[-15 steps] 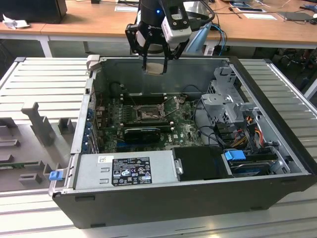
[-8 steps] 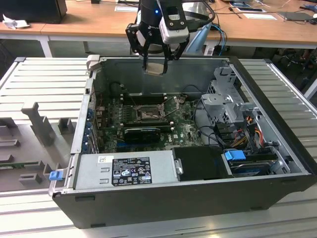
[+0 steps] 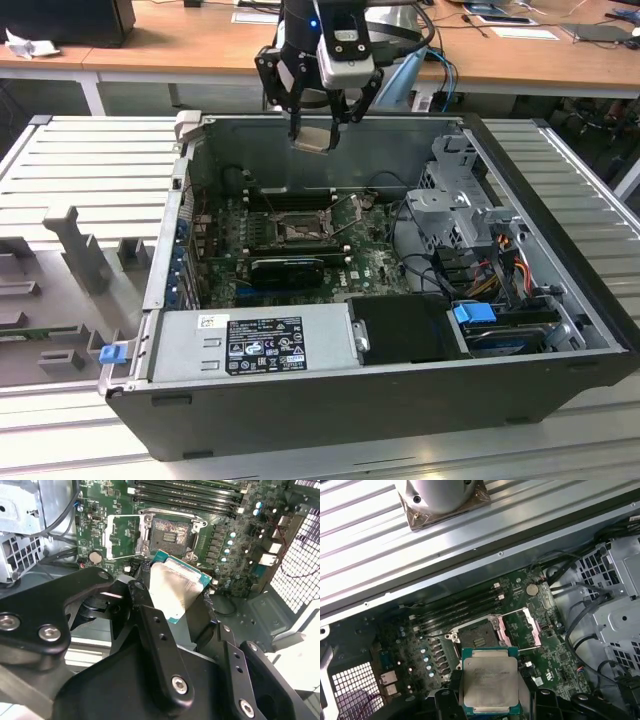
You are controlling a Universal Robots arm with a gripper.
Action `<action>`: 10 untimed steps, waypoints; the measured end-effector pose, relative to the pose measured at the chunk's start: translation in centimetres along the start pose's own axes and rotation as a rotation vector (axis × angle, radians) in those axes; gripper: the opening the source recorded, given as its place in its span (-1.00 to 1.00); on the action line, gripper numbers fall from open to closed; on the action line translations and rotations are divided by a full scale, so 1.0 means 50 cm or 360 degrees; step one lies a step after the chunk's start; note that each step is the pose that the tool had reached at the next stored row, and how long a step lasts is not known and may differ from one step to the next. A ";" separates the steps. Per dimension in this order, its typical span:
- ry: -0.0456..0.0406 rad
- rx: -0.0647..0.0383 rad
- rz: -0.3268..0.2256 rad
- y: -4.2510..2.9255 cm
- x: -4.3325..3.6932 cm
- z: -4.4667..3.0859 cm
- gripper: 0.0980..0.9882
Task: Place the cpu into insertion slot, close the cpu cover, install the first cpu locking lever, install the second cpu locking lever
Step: 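Place the cpu into insertion slot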
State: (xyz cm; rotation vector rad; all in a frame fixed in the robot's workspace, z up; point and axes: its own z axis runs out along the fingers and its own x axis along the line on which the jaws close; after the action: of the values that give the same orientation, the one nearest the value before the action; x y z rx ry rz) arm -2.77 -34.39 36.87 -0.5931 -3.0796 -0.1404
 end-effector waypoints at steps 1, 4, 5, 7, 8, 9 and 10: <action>-0.0001 0.0000 0.0015 0.000 0.000 0.000 -0.04; -0.0005 -0.0001 0.0061 0.000 0.000 0.000 -0.04; -0.0007 -0.0002 0.0084 0.000 0.000 0.000 -0.04; -0.0010 -0.0002 0.0114 0.000 0.000 0.000 -0.04; -0.0011 -0.0002 0.0126 0.000 0.000 0.000 -0.04; -0.0012 -0.0003 0.0137 0.000 0.000 0.000 -0.04; -0.0013 -0.0003 0.0148 0.000 0.000 0.000 -0.04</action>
State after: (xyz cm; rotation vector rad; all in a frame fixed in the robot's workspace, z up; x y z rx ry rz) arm -2.77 -34.39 36.84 -0.7367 -3.0527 -0.1407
